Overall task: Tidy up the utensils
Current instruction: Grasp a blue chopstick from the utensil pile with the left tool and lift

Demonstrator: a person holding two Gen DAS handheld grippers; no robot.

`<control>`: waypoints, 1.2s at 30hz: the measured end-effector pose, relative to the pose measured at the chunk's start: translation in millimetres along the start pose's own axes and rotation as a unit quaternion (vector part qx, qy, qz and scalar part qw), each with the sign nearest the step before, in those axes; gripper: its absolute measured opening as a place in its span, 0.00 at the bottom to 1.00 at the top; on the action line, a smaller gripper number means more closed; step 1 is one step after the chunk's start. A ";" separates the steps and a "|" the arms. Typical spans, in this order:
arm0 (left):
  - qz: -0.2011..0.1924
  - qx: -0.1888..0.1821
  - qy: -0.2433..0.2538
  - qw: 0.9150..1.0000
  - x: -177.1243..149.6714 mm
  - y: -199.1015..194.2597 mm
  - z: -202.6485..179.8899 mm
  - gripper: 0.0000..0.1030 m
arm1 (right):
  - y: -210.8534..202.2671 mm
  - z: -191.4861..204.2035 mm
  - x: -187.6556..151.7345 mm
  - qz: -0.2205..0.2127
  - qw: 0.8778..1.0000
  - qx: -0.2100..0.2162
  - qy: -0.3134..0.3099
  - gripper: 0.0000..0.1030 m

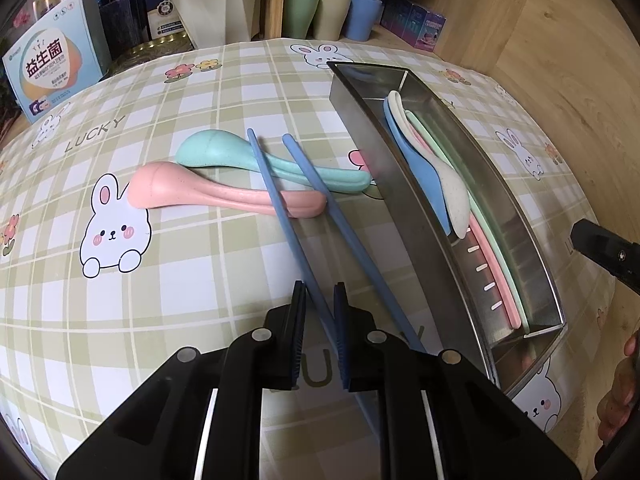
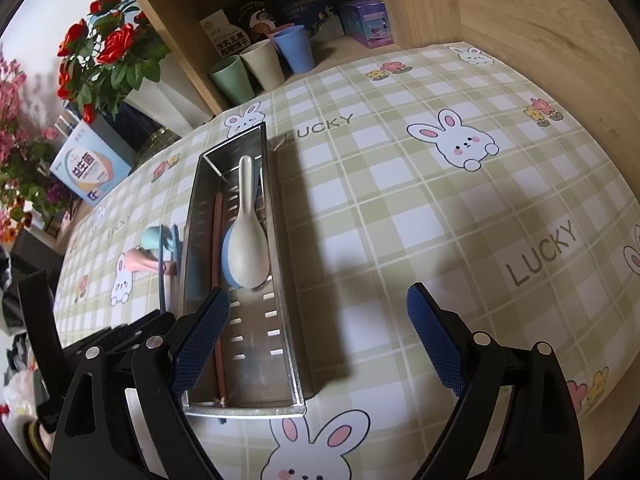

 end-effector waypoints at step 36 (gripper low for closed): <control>-0.037 -0.040 -0.049 0.997 6.2 -48.1 45.7 0.05 | -5.9 36.6 2.5 0.005 0.998 0.008 -0.055 0.84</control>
Point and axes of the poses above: each gripper's, at about its wrist camera, not at the fingertips, and y roughly the way its jaws point, z to its left, x to its top, the point moved 9 cm from there along y, roughly the way its jaws point, and after that the axes turned 15 degrees about -y, right-handed, at the moved point
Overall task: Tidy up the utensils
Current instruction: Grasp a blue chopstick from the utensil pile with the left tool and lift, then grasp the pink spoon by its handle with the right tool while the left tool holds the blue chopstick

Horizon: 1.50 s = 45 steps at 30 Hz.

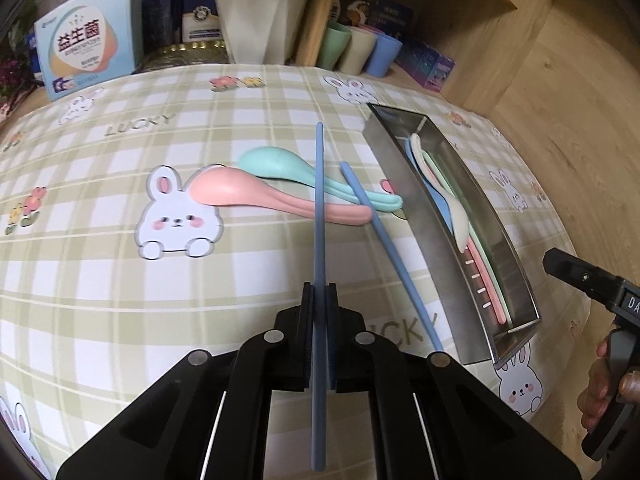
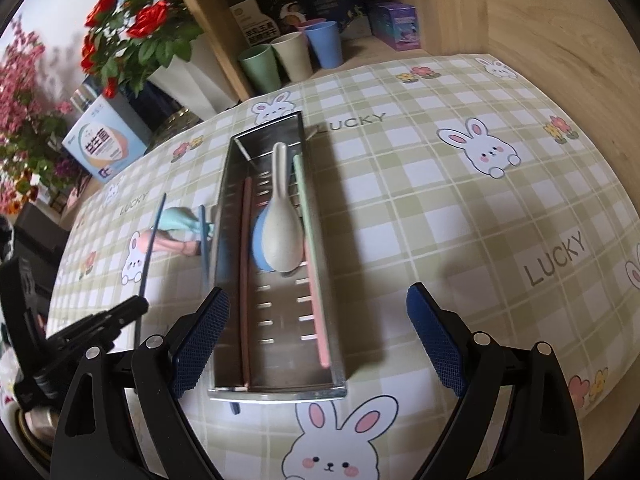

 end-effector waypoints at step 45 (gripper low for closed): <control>-0.058 0.006 -0.161 0.985 21.0 -41.5 143.1 0.05 | 153.9 220.7 72.1 0.136 0.903 0.021 -0.406 0.30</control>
Point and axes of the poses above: each gripper's, at about its wrist camera, not at the fingertips, and y roughly the way its jaws point, z to its left, x to its top, the point moved 9 cm from there along y, roughly the way its jaws point, and after that the axes turned 15 degrees about -y, right-handed, at the moved point
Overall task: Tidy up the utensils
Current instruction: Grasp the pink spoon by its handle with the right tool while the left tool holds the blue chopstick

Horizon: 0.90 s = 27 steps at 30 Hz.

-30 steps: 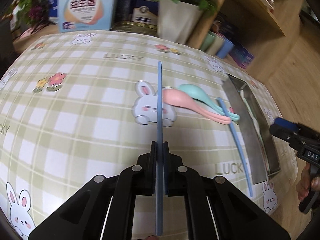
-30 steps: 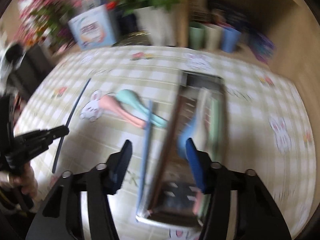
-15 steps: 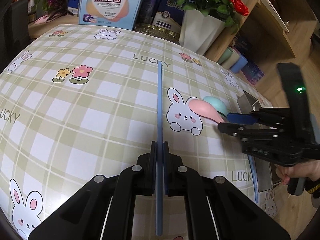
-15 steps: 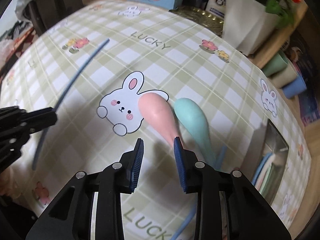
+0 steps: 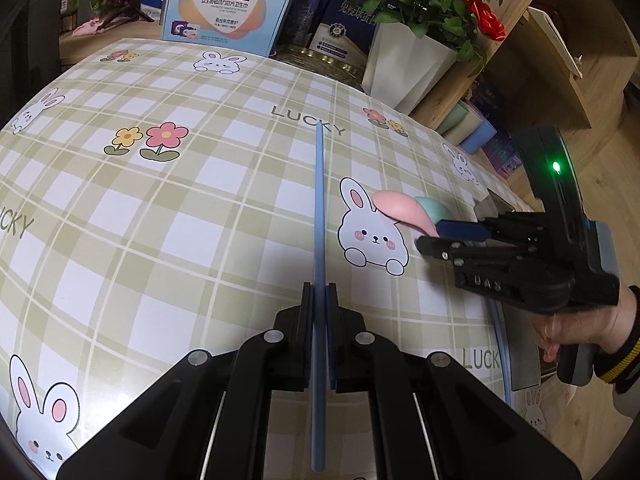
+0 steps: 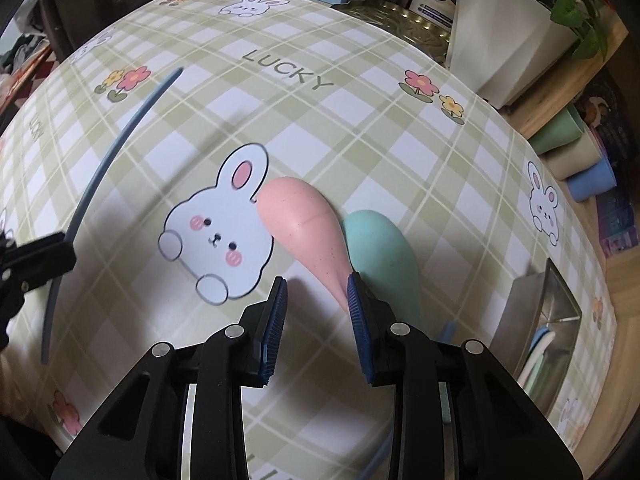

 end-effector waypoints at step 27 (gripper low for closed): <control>0.006 0.000 -0.006 1.000 -0.4 1.9 4.5 0.05 | -14.5 1.6 -24.6 -0.064 0.983 0.073 0.158 0.06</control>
Point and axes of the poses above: each gripper's, at about its wrist camera, not at the fingertips, and y roughly the way its jaws point, z to its left, x to its top, the point moved 9 cm from there along y, roughly the way its jaws point, and after that the axes turned 15 degrees about -y, right-handed, at the moved point
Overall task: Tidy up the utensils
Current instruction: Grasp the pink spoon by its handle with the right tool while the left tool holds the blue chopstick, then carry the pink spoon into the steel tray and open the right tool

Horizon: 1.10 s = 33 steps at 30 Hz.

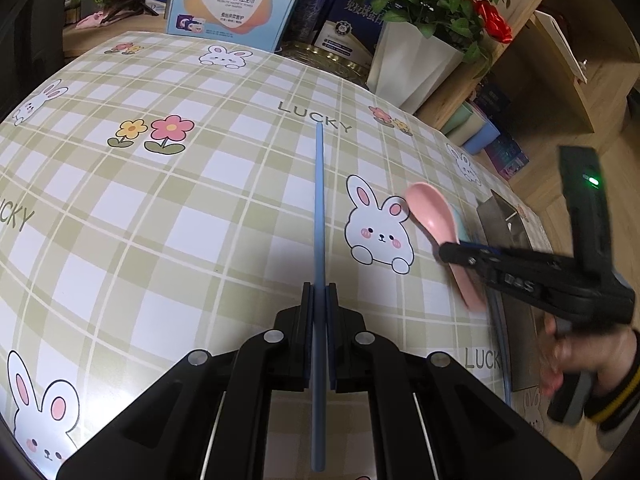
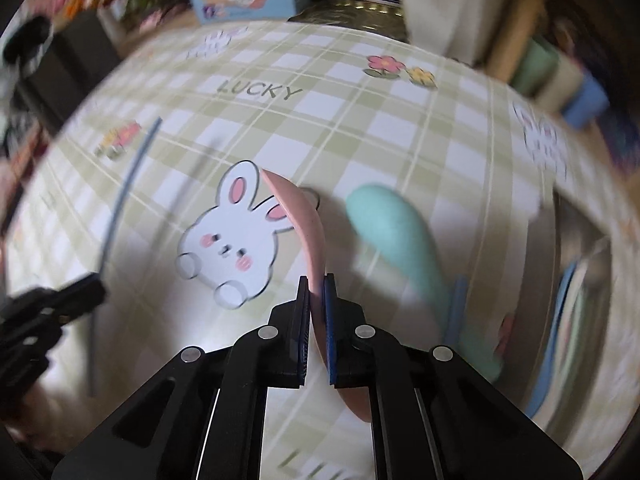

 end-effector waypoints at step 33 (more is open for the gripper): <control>0.012 -0.013 0.076 0.997 -31.0 -3.2 -57.1 0.05 | -96.8 -138.5 -88.5 -0.114 0.955 -0.119 0.245 0.06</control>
Point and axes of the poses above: each gripper's, at about its wrist camera, not at the fingertips, and y roughly the way its jaws point, z to its left, x to its top, the point moved 9 cm from there along y, roughly the way its jaws point, and after that the axes turned 15 degrees about -y, right-handed, at the moved point
